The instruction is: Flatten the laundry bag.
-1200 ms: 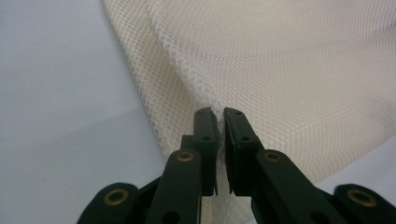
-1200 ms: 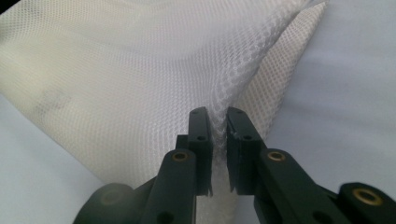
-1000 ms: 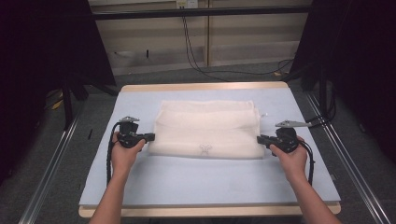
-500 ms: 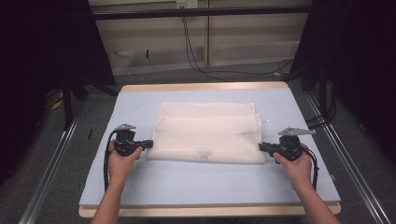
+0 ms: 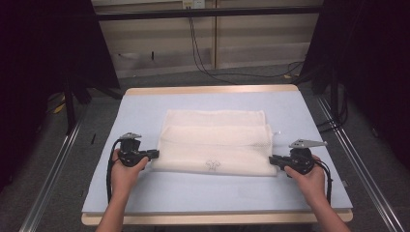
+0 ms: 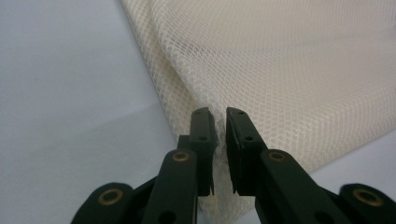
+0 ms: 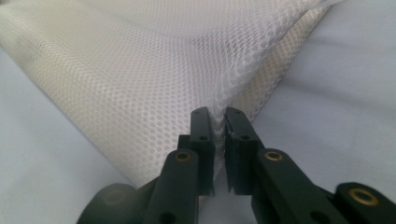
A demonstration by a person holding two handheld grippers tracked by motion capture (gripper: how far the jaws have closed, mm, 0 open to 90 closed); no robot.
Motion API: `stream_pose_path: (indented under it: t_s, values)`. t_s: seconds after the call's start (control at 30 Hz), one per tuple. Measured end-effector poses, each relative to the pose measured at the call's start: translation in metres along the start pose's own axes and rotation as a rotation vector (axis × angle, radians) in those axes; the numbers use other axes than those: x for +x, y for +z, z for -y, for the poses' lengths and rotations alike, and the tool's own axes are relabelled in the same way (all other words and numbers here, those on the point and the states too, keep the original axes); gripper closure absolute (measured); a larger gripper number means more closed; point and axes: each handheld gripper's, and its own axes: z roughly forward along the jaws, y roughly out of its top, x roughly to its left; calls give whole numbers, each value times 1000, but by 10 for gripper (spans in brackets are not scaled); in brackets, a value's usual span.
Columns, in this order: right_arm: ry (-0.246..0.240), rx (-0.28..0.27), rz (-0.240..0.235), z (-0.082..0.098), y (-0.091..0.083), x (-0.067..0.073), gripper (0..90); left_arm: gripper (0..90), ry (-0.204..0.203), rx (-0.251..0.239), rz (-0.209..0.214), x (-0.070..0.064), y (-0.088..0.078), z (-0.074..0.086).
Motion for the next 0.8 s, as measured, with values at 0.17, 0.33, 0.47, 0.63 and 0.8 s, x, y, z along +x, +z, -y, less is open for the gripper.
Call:
stream_pose_path:
  t_s: [0.17,0.33,0.47,0.63,0.8]
  values:
    - [41,27,59,0,0,2,605,779,6,31,-7,2,3,2]
    - [87,55,64,0,3,0,614,540,-19,44,-49,3,6,2]
    - [89,68,15,-4,9,-1,824,682,-13,76,-25,2,13,-2]
    - [70,45,33,-16,17,-2,855,826,-15,57,-41,4,19,-12]
    - [39,45,67,-35,31,-10,843,827,-36,45,-61,9,28,-23]
